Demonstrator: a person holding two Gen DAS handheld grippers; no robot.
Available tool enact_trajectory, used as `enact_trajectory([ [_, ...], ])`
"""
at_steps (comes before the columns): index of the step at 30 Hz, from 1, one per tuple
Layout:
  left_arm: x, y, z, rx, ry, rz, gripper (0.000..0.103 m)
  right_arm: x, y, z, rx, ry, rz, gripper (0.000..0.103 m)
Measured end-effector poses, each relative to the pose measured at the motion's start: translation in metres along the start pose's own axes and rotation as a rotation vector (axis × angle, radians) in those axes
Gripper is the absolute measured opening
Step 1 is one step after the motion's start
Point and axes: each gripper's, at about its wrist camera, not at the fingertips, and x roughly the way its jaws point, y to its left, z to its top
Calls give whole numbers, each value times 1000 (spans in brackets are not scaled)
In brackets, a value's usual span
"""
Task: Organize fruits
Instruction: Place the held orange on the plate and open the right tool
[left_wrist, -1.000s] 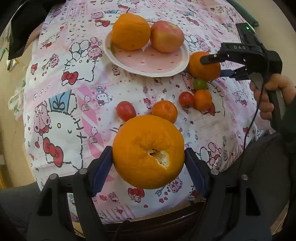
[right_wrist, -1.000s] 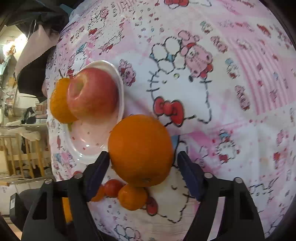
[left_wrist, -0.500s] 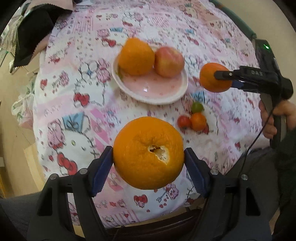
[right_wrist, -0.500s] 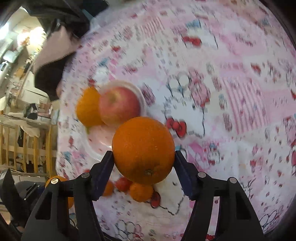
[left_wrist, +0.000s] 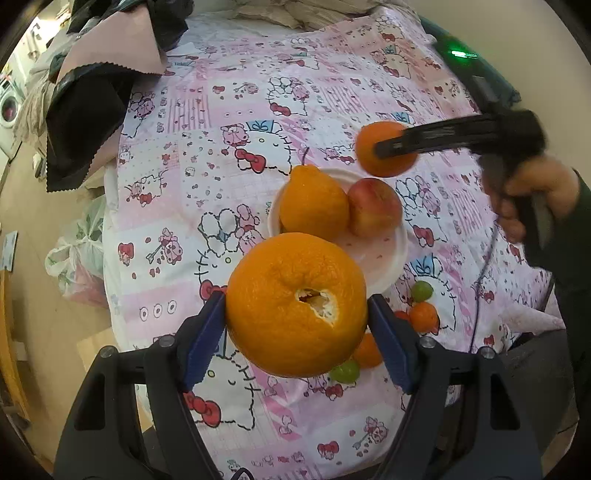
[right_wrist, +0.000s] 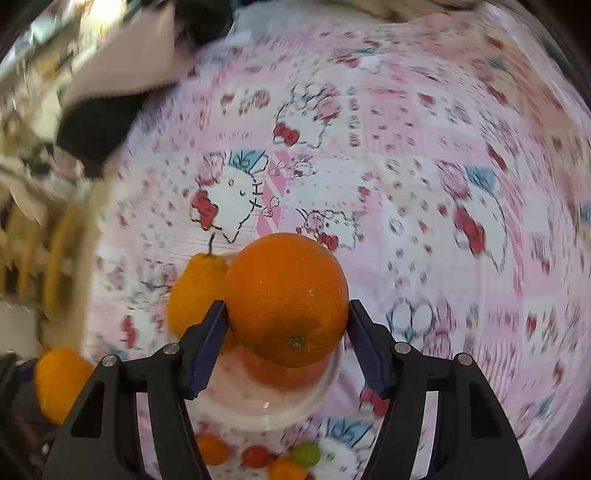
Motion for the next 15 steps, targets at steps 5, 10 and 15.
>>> enact_trajectory([
  [5, 5, 10, 3, -42, 27, -45, 73, 38, 23, 24, -93, 79, -70, 67],
  [10, 3, 17, 4, -72, 26, -52, 73, 58, 38, 29, -157, 132, -130, 67],
  [15, 6, 18, 7, -91, 37, -62, 73, 62, 41, 31, -155, 152, -150, 69],
])
